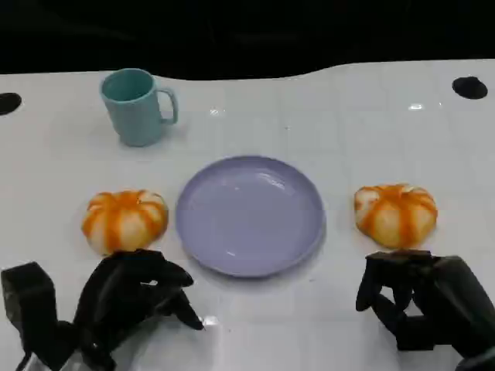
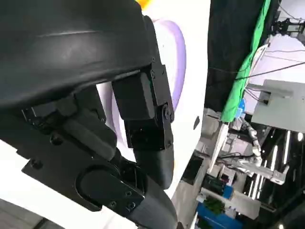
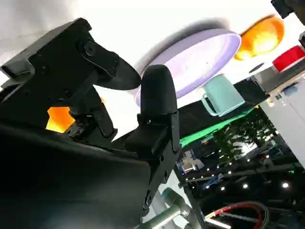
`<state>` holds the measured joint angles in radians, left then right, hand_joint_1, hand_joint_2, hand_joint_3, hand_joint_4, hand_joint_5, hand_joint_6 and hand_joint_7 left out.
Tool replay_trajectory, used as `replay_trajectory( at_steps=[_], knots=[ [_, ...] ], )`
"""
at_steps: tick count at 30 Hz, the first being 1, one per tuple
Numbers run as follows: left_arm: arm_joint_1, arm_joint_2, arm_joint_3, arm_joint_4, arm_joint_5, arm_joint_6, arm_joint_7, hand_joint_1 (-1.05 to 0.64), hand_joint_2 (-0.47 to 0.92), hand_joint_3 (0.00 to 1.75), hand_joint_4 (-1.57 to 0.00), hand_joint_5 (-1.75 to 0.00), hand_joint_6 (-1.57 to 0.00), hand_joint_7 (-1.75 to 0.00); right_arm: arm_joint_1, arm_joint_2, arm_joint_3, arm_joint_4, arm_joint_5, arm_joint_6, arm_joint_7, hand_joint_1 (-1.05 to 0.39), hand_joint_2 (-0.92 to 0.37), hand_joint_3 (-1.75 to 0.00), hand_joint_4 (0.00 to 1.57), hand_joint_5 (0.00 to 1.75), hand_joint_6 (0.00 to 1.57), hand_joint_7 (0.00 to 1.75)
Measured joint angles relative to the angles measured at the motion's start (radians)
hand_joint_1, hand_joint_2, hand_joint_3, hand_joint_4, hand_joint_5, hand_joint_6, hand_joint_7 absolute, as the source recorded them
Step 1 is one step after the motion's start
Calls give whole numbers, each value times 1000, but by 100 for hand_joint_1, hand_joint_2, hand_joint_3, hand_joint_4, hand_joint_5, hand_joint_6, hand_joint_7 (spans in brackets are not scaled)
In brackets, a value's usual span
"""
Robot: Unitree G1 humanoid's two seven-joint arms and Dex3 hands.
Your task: Grasp the bread from the table and place it into the plate.
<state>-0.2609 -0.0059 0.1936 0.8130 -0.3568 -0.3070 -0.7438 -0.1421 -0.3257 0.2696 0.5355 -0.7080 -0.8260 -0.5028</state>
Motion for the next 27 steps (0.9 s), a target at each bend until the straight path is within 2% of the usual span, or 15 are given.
replay_trajectory(
  at_steps=[27],
  knots=[
    [0, 0, -1, 0, 0, 0, 0, -105, 72, 0, -157, -57, -157, -20, 0, 0, 12, 0, 0, 0, 0, -12, -39, -120, 85, 174, 78, 137]
  ],
)
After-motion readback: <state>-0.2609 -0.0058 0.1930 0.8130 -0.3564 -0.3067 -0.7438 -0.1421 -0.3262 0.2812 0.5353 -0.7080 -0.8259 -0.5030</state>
